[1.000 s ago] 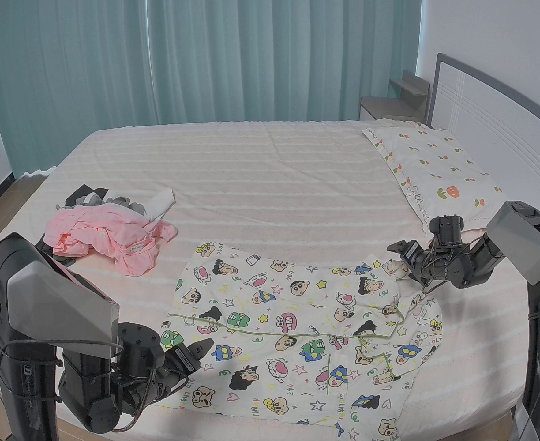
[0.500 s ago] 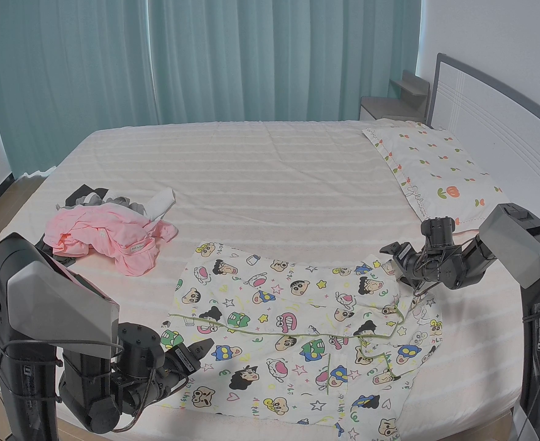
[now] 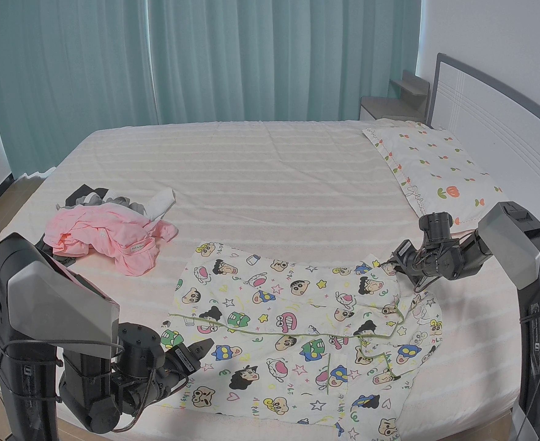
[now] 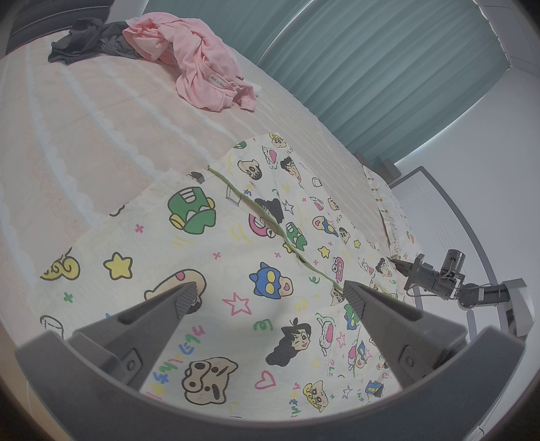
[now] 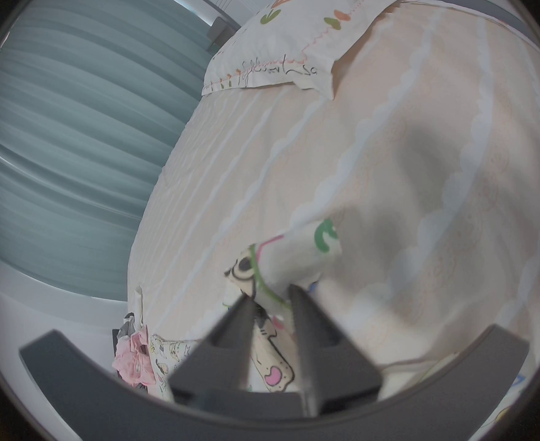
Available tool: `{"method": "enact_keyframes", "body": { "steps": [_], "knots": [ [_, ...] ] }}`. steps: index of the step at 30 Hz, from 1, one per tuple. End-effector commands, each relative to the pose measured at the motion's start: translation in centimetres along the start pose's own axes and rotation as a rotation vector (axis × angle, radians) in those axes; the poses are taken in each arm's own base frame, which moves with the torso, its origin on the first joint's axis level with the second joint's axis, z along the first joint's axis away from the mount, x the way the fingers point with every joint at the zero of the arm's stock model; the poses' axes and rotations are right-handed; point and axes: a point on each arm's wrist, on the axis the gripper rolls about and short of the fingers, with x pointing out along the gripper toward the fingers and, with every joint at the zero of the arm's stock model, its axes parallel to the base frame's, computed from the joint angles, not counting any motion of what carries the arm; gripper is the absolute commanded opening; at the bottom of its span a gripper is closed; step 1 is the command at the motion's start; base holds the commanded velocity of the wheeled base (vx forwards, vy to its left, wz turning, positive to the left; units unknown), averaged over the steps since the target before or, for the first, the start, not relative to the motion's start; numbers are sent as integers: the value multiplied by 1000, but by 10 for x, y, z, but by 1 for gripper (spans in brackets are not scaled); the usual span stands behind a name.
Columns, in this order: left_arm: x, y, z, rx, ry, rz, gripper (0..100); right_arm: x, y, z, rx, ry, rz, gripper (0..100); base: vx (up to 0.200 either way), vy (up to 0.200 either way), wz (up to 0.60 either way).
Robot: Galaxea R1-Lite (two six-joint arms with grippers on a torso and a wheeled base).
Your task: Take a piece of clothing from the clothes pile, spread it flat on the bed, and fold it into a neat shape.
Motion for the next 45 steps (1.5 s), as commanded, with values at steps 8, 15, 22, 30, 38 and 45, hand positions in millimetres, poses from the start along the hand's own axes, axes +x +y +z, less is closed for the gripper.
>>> {"method": "enact_keyframes", "body": {
  "steps": [8, 15, 22, 30, 38, 45],
  "knots": [
    [1, 0, 0, 0, -6, -8, 100, -2, 6, 12, -2, -84, 55, 0, 0, 0, 0],
    [1, -1, 0, -1, -8, -8, 100, -16, 23, 6, -65, -216, 200, 0, 0, 0, 0],
    [1, -1, 0, -1, -8, -8, 100, -4, 10, -4, -160, -303, 295, 0, 0, 0, 0],
    [1, -1, 0, -1, -8, -8, 100, 5, -2, -6, -226, -313, 285, 100, 0, 0, 0],
    [1, 0, 0, 0, -7, -7, 100, 3, -6, 2, -219, -351, 304, 100, 0, 0, 0],
    [2, 0, -1, 0, -5, -3, 100, 12, -13, 2, -206, -323, 276, 100, 0, 0, 0]
  ]
}}
